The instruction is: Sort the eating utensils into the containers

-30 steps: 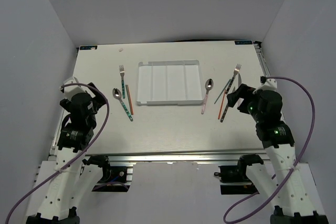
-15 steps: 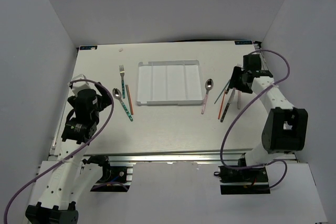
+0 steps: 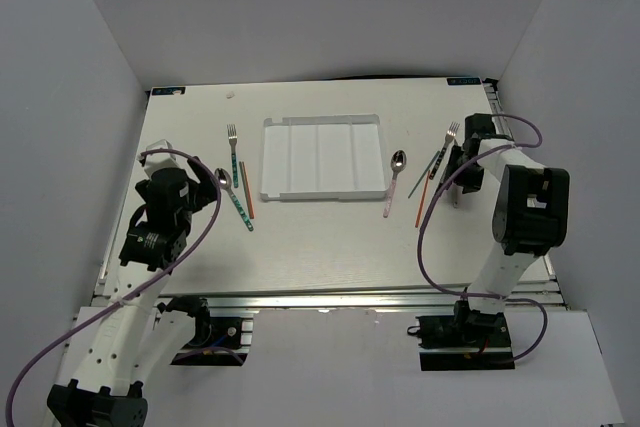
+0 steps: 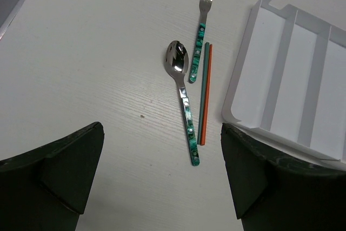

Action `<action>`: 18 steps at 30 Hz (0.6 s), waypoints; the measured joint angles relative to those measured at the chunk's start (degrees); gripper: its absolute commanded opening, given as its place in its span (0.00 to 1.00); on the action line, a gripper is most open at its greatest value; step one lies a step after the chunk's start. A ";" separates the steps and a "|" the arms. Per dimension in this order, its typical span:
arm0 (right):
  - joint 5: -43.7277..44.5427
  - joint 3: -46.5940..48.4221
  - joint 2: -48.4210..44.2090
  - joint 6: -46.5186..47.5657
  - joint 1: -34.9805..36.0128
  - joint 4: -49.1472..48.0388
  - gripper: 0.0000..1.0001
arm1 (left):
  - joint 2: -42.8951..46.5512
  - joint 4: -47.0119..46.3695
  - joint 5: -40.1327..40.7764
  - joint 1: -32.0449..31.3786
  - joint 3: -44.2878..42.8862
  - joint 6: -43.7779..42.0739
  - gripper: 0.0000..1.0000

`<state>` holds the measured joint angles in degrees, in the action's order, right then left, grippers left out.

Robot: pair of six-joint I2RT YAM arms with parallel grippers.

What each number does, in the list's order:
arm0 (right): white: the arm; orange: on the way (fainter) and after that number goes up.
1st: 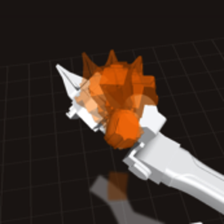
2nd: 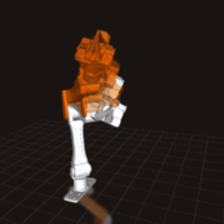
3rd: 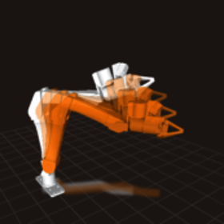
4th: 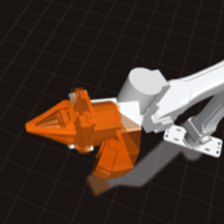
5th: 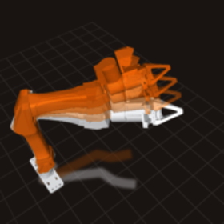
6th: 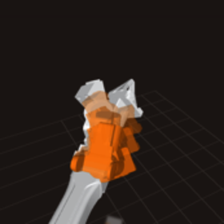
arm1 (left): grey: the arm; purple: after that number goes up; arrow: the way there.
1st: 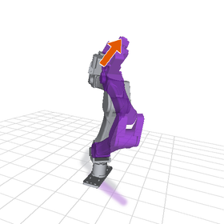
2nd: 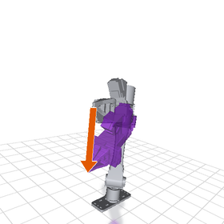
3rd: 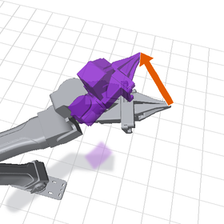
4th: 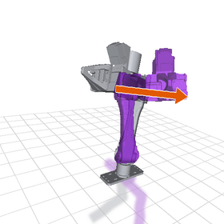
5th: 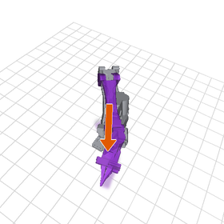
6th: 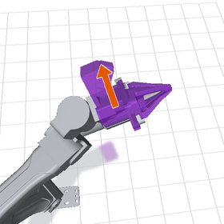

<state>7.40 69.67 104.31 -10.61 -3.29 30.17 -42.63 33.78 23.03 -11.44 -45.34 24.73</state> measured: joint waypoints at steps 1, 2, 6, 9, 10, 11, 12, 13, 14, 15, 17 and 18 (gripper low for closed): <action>0.07 0.28 0.94 0.15 -0.04 -0.02 0.51 | 0.13 -0.04 -0.17 -0.02 0.00 -0.09 0.98; 0.15 0.63 1.90 0.22 -0.09 -0.09 0.50 | 0.26 -0.11 -0.31 -0.07 0.00 -0.13 0.98; 0.11 1.70 4.07 0.52 -0.37 -0.33 0.33 | 0.52 -0.83 -1.05 -0.42 0.02 -0.33 0.98; 0.07 2.14 4.50 0.52 -0.50 -0.28 0.14 | 0.52 -1.05 -1.40 -0.70 0.02 -0.33 0.98; 0.17 2.23 4.55 0.44 -0.48 -0.26 0.10 | 0.52 -1.11 -1.44 -0.74 0.02 -0.33 0.98; 0.48 2.23 4.55 0.35 -0.48 -0.24 0.05 | 0.52 -1.16 -1.44 -0.74 0.02 -0.33 0.98; 0.66 2.23 4.55 0.26 -0.50 -0.22 0.01 | 0.52 -1.22 -1.44 -0.74 0.02 -0.33 0.98; 0.94 2.23 4.52 0.17 -0.48 -0.17 0.00 | 0.52 -1.25 -1.44 -0.74 0.02 -0.33 0.98; 1.27 2.23 4.46 0.02 -0.46 -0.17 0.00 | 0.55 -1.25 -1.42 -0.76 0.04 -0.33 0.98; 1.53 2.19 4.31 -0.09 -0.46 -0.15 0.00 | 0.59 -1.25 -1.44 -0.76 0.04 -0.33 0.98; 2.93 1.75 3.78 -0.28 -0.57 -0.04 0.00 | 0.72 -1.25 -1.42 -0.79 0.04 -0.33 0.98; 3.58 1.40 3.19 -0.50 -0.70 0.35 0.00 | 0.76 -1.25 -1.42 -0.79 0.04 -0.33 0.98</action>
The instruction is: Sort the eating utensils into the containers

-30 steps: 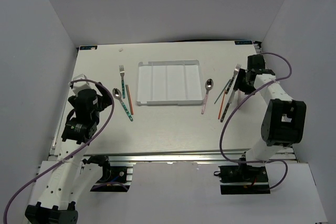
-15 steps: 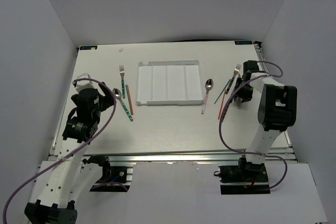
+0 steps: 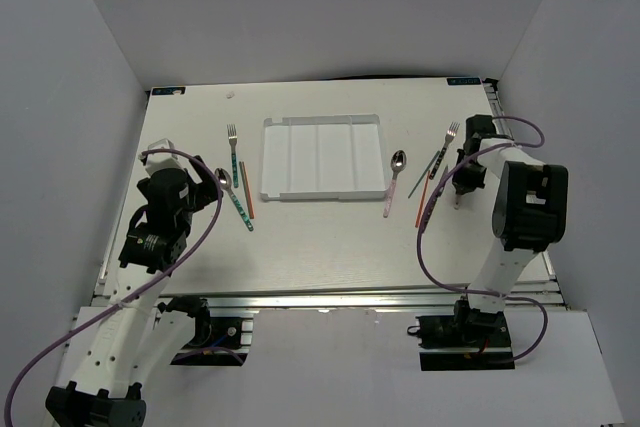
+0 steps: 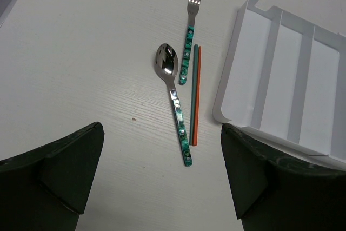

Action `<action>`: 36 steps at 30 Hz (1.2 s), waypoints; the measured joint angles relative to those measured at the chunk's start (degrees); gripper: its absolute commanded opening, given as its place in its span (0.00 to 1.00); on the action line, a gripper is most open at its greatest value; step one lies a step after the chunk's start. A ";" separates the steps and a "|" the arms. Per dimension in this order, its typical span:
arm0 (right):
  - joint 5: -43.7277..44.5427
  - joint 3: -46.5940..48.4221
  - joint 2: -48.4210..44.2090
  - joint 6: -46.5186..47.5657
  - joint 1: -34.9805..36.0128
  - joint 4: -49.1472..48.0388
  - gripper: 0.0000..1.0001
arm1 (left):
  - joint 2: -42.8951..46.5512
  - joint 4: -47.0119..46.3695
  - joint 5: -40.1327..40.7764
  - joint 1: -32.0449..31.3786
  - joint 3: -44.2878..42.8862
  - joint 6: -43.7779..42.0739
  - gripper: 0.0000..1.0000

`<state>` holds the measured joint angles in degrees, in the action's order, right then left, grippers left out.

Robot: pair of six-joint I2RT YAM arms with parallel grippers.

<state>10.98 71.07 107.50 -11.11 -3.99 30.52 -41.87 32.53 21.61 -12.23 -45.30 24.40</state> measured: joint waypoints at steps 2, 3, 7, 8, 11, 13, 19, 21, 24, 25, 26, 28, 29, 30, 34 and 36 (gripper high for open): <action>0.50 -1.03 -2.45 -0.50 -0.04 1.07 0.00 | 0.09 0.00 0.02 0.00 0.02 0.00 0.98; 0.52 -1.51 -4.44 -0.74 0.11 1.53 0.00 | 0.17 0.00 0.04 0.00 0.04 0.02 0.98; 1.01 0.48 -12.90 -1.57 5.20 2.75 0.00 | 0.46 0.02 0.50 -0.02 0.07 0.04 0.98; 0.44 2.34 -13.55 -1.79 7.58 2.84 0.00 | 0.48 0.02 0.68 -0.02 0.07 0.04 0.98; -2.21 9.27 -12.00 -2.86 15.63 1.68 0.00 | 0.37 0.13 1.53 -0.07 0.07 0.07 0.98; -3.80 12.15 -9.46 -4.20 20.48 0.17 0.00 | 0.31 0.26 1.90 -0.07 0.07 0.09 0.98; -5.92 17.09 0.70 -8.44 28.83 0.20 0.00 | -0.17 0.44 2.60 -0.28 0.07 0.15 0.98; -6.01 19.76 4.52 -9.51 30.01 0.92 0.00 | -0.37 0.46 2.82 -0.28 0.07 0.22 0.98; -6.01 22.73 8.41 -10.38 30.77 1.46 0.00 | -0.42 0.46 3.02 -0.28 0.07 0.26 0.98; -5.92 23.58 9.35 -10.67 30.86 1.92 0.00 | -0.42 0.44 3.04 -0.28 0.07 0.26 0.98; -5.66 24.22 10.08 -10.88 30.88 2.34 0.00 | -0.42 0.46 3.04 -0.28 0.07 0.26 0.98; -5.14 24.61 10.75 -11.08 30.91 2.67 0.00 | -0.42 0.46 3.04 -0.28 0.07 0.26 0.98; -5.05 24.61 10.75 -11.15 30.88 2.93 0.00 | -0.42 0.46 3.06 -0.28 0.07 0.26 0.98; -4.94 24.61 10.75 -11.21 30.88 3.23 0.00 | -0.42 0.46 3.06 -0.28 0.07 0.26 0.98; -4.68 24.61 10.75 -11.19 30.86 3.39 0.23 | -0.42 0.46 3.06 -0.28 0.07 0.26 0.98; -4.52 24.61 10.75 -11.15 30.86 3.72 0.35 | -0.42 0.46 3.04 -0.28 0.07 0.26 0.98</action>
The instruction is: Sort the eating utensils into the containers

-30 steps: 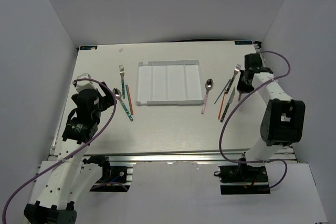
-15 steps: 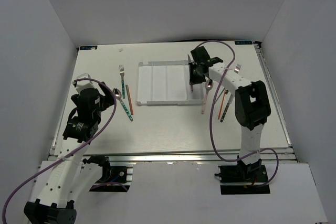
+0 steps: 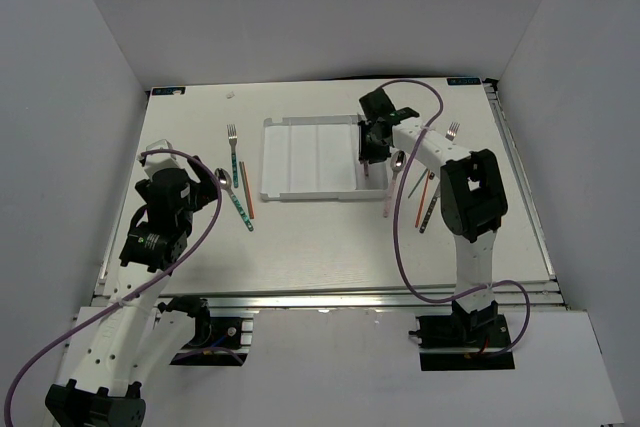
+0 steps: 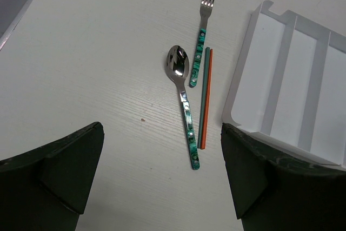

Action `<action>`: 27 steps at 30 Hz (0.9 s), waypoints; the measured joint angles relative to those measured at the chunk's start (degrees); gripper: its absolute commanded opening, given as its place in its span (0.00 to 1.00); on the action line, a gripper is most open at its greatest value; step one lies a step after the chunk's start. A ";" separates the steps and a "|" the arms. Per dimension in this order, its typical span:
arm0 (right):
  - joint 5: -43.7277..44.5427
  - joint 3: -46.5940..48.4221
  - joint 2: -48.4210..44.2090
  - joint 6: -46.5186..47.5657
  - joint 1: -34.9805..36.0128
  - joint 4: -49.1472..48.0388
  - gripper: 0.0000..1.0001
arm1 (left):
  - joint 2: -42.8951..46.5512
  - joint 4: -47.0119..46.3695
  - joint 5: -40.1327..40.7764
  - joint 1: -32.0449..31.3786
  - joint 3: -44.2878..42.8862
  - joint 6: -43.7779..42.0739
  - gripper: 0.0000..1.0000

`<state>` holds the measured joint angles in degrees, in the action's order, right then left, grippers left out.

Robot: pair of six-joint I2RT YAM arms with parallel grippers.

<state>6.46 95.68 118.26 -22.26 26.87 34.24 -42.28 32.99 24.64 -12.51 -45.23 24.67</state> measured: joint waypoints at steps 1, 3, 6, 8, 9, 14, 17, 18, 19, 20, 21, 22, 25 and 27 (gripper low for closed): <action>0.09 0.00 0.00 0.02 -0.02 0.11 0.46 | 0.00 0.00 0.00 0.00 0.00 0.00 0.98; 0.50 0.02 -0.02 0.07 -0.02 0.42 0.49 | 0.00 0.00 0.02 0.00 0.00 0.00 0.98; 1.29 0.00 -0.68 0.31 -0.17 0.96 0.52 | 0.00 0.00 0.00 0.00 0.00 0.00 0.98; 1.90 -0.70 -2.64 0.02 -0.44 1.14 0.62 | 0.00 0.00 0.00 0.00 0.00 0.00 0.98; 2.25 -1.92 -4.44 -0.07 -0.72 0.68 0.65 | 0.00 0.00 0.02 0.00 0.00 0.00 0.98; 5.55 -11.87 -17.22 -2.10 -4.42 -1.46 0.73 | -0.02 0.00 0.02 0.00 0.00 0.02 0.98; 7.74 -17.70 -22.99 -3.37 -7.74 -2.99 0.69 | -0.04 0.00 0.02 0.00 0.00 0.02 0.98; 8.41 -19.50 -24.15 -3.74 -8.85 -3.26 0.68 | -0.04 0.00 0.00 0.00 0.00 0.02 0.98; 8.90 -20.83 -24.72 -4.04 -9.90 -3.43 0.64 | -0.04 0.00 0.02 0.00 0.00 0.02 0.98; 9.33 -22.25 -24.92 -4.26 -10.82 -3.58 0.62 | -0.04 -0.02 0.02 0.00 0.00 0.02 0.98; 9.81 -23.50 -24.92 -4.31 -11.56 -3.91 0.59 | -0.04 0.00 0.02 0.00 0.00 0.02 0.98; 10.08 -25.11 -24.92 -4.37 -12.15 -4.28 0.53 | -0.07 0.00 0.02 0.00 0.00 0.02 0.98; 10.99 -29.40 -24.92 -4.59 -13.57 -4.39 0.44 | -0.17 -0.02 0.00 0.00 0.00 0.02 0.98; 11.63 -31.76 -24.92 -4.98 -14.25 -4.57 0.43 | -0.44 -0.02 0.00 0.00 0.00 0.02 0.98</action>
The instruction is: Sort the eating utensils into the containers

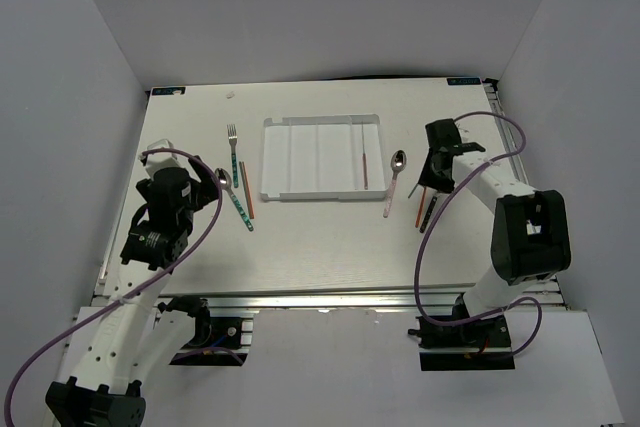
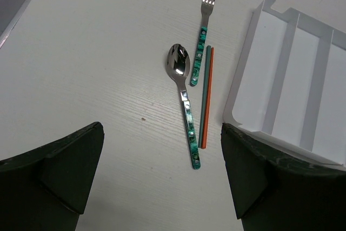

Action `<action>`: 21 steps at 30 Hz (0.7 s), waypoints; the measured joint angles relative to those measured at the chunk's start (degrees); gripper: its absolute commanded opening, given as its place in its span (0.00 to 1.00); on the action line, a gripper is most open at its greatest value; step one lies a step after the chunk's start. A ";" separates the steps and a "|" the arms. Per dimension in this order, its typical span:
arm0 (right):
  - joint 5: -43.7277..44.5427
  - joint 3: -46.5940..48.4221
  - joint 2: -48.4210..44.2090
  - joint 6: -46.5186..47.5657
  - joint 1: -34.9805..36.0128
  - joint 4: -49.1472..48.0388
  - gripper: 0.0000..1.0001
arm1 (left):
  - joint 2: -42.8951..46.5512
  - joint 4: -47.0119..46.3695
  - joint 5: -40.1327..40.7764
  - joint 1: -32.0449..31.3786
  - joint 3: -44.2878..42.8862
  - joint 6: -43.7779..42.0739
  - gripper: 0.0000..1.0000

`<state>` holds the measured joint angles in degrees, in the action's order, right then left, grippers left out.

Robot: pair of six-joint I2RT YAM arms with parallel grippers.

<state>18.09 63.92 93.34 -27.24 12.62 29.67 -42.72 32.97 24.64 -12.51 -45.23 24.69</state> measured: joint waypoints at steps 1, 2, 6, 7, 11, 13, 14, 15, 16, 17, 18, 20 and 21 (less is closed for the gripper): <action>0.39 -1.05 0.00 -0.28 -0.37 -0.33 0.43 | -0.20 0.02 0.00 0.00 0.00 0.00 0.98; 0.74 -1.90 -0.07 -0.50 -0.59 -0.57 0.42 | -0.35 0.00 -0.02 0.00 0.00 0.00 0.98; 1.66 -5.14 -1.01 -1.14 -1.16 -2.12 0.42 | -0.90 0.00 -0.04 0.00 0.00 0.00 0.98; 1.73 -5.73 -1.38 -1.18 -1.22 -2.43 0.42 | -0.96 0.00 -0.07 0.00 0.00 0.00 0.98; 1.70 -6.84 -1.66 -1.31 -1.57 -3.52 0.42 | -0.96 0.00 -0.07 0.00 0.00 0.00 0.98; 1.42 -7.45 -1.64 -1.31 -1.86 -4.76 0.42 | -0.96 0.00 -0.07 0.00 0.00 0.00 0.98; 1.05 -7.82 -1.46 -1.33 -2.14 -5.33 0.42 | -0.96 0.00 -0.07 0.00 0.00 0.00 0.98; 0.57 -8.33 -1.22 -1.33 -2.56 -6.19 0.41 | -0.96 0.00 -0.09 0.00 0.00 0.00 0.98; 0.02 -8.76 -0.92 -1.36 -2.95 -6.73 0.41 | -0.96 0.00 -0.09 0.00 0.00 0.00 0.98; -0.35 -9.27 -0.50 -1.33 -3.34 -7.32 0.40 | -0.96 0.00 -0.09 0.00 0.00 0.00 0.98; -0.66 -9.64 -0.02 -1.36 -3.67 -7.63 0.40 | -0.96 0.00 -0.09 0.00 0.00 0.00 0.98; -1.18 -10.36 0.85 -1.42 -4.13 -8.24 0.37 | -0.96 0.00 -0.09 0.00 0.00 0.00 0.98; -1.57 -10.60 1.09 -1.44 -4.35 -8.74 0.34 | -0.96 0.00 -0.13 0.00 0.00 0.00 0.98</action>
<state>16.51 53.32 94.43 -28.69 8.27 20.93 -43.68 32.97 24.51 -12.51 -45.23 24.69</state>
